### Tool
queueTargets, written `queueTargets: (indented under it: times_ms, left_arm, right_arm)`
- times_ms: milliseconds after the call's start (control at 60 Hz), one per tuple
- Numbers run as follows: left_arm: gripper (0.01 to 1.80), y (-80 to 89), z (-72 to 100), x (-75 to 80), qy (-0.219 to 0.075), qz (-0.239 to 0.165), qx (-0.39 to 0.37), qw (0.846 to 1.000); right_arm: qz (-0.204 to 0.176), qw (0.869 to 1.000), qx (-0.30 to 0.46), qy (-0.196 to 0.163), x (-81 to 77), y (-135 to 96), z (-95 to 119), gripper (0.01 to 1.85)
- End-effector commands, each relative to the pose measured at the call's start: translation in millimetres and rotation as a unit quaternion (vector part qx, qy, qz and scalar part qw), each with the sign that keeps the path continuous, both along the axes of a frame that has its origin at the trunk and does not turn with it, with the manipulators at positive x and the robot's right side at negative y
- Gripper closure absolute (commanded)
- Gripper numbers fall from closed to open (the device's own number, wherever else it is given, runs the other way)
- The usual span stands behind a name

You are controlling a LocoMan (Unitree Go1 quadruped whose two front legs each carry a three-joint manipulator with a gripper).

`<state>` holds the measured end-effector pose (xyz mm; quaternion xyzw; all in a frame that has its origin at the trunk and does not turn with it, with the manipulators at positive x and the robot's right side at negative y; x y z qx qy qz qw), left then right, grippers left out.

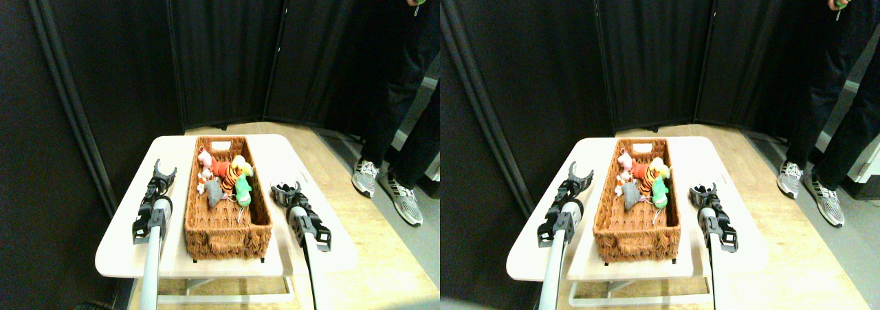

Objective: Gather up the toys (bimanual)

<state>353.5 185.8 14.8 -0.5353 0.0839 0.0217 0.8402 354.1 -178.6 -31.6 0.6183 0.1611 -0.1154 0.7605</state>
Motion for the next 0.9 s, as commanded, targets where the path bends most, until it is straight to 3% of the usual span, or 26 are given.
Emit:
queueTargets:
  times_ms: [17,50,83,133,233,417,500,567,633,700,900]
  left_arm:
    - [1.39,-2.2,9.3,0.6,-0.029,-0.010,0.010,0.999]
    - [1.39,-2.1,9.2,0.5,-0.030,-0.011,0.010,0.999]
    - [1.39,-1.9,9.5,0.1,-0.028,-0.015,0.011,0.999]
    - [1.38,-2.6,10.4,-0.4,-0.030,-0.013,0.007,0.999]
    - [1.40,-3.4,11.7,-1.1,-0.029,-0.010,0.003,1.000]
    - [1.39,-4.8,12.0,-2.7,-0.030,-0.009,0.006,0.999]
    - [1.44,-5.6,11.5,-4.3,-0.034,-0.007,-0.004,0.999]
    - [1.46,-5.8,11.3,-5.4,-0.036,-0.010,0.001,0.999]
    - [1.46,-5.6,10.8,-6.2,-0.039,-0.010,0.003,0.999]
    - [1.45,-5.8,10.4,-8.6,-0.039,-0.005,0.002,0.999]
    - [1.47,-6.1,12.0,-13.2,-0.048,-0.006,0.000,0.999]
  right_arm:
    - [-0.014,1.000,-0.006,0.022,-1.0,-0.9,-10.8,1.55]
    - [-0.017,1.000,-0.006,0.021,-1.1,-0.6,-10.6,1.61]
    - [-0.029,0.999,-0.001,0.015,-1.0,0.6,-9.0,1.79]
    - [-0.046,0.999,-0.001,0.008,-1.4,1.8,-5.2,1.79]
    - [-0.040,0.999,-0.006,-0.008,-3.2,4.0,6.7,1.82]
    - [0.005,0.998,-0.008,-0.067,-2.5,8.6,40.6,1.84]
    - [0.027,0.995,-0.020,-0.098,-3.9,17.8,71.2,1.85]
    - [0.050,0.991,-0.026,-0.120,-1.9,21.9,83.1,1.85]
    - [0.049,0.991,-0.026,-0.123,-1.3,26.6,92.9,1.85]
    - [0.076,0.985,-0.049,-0.147,1.2,35.0,108.9,1.85]
    - [0.106,0.980,-0.046,-0.164,-4.8,58.9,137.1,1.82]
